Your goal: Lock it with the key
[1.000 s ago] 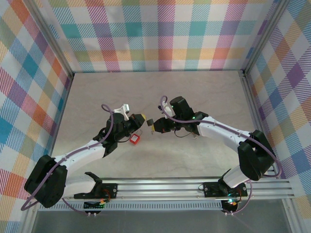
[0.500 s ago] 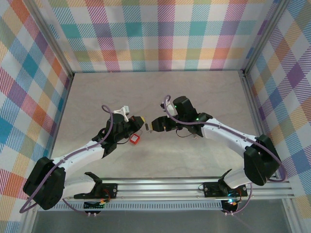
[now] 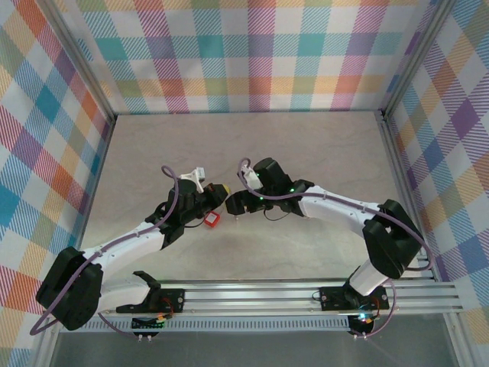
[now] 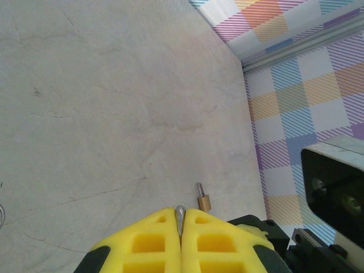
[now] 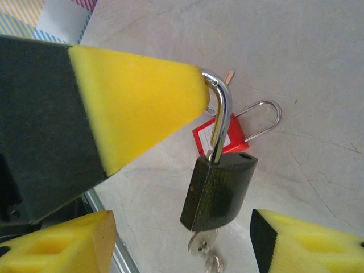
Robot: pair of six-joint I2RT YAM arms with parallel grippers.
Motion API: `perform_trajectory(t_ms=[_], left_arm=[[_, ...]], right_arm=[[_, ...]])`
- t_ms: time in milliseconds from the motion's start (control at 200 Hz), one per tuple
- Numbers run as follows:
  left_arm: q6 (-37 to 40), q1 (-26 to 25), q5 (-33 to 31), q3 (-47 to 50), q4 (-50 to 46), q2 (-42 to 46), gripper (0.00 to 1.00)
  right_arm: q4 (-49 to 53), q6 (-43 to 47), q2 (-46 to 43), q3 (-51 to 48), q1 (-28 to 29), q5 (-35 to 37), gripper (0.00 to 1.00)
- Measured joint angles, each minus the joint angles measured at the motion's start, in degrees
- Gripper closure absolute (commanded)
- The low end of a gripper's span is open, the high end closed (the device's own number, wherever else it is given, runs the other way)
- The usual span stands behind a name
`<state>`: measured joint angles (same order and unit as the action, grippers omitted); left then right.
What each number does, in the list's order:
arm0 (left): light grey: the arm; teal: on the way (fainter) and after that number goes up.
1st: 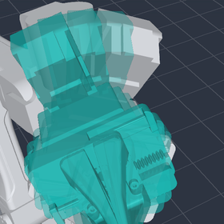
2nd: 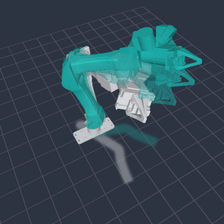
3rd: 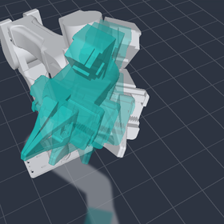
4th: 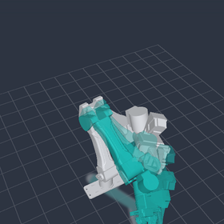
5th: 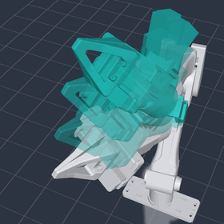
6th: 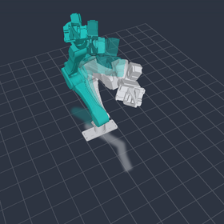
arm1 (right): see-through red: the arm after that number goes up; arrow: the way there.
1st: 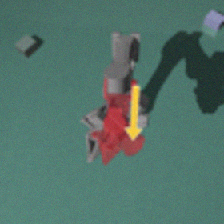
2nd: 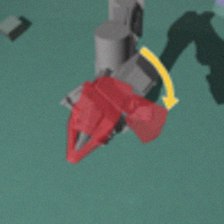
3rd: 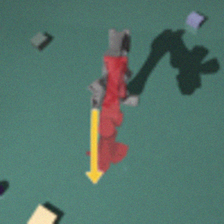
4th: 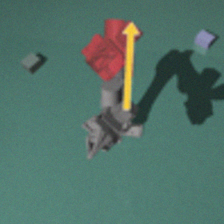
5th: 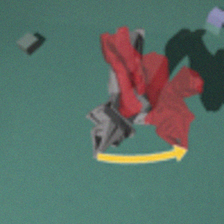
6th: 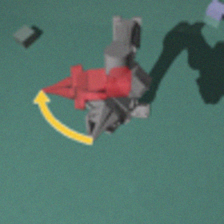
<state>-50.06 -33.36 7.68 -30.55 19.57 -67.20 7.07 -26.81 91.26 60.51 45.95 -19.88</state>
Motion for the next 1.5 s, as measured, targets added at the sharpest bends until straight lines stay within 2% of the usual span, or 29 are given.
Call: perform_trajectory(t_ms=[305,675,770,1225,1500], left_arm=[[0.0,0.0,0.0,0.0,0.0,0.0,1.0],[0.0,-0.7,0.3,0.0,0.0,0.2,1.0],[0.0,-1.0,0.4,0.0,0.0,0.5,1.0],[0.2,-1.1,0.4,0.0,-1.7,2.0,1.0],[0.9,-1.1,0.6,0.0,-2.2,3.0,1.0]], right_arm=[[0.1,0.0,0.7,0.8,0.2,1.9,0.51],[0.0,-0.1,2.8,1.1,0.2,1.9,0.59],[0.0,-0.3,2.9,1.2,0.2,1.9,0.64],[0.0,-0.4,2.9,1.8,0.3,0.5,0.8],[-0.8,-0.8,2.8,1.7,0.2,-0.7,0.95]])
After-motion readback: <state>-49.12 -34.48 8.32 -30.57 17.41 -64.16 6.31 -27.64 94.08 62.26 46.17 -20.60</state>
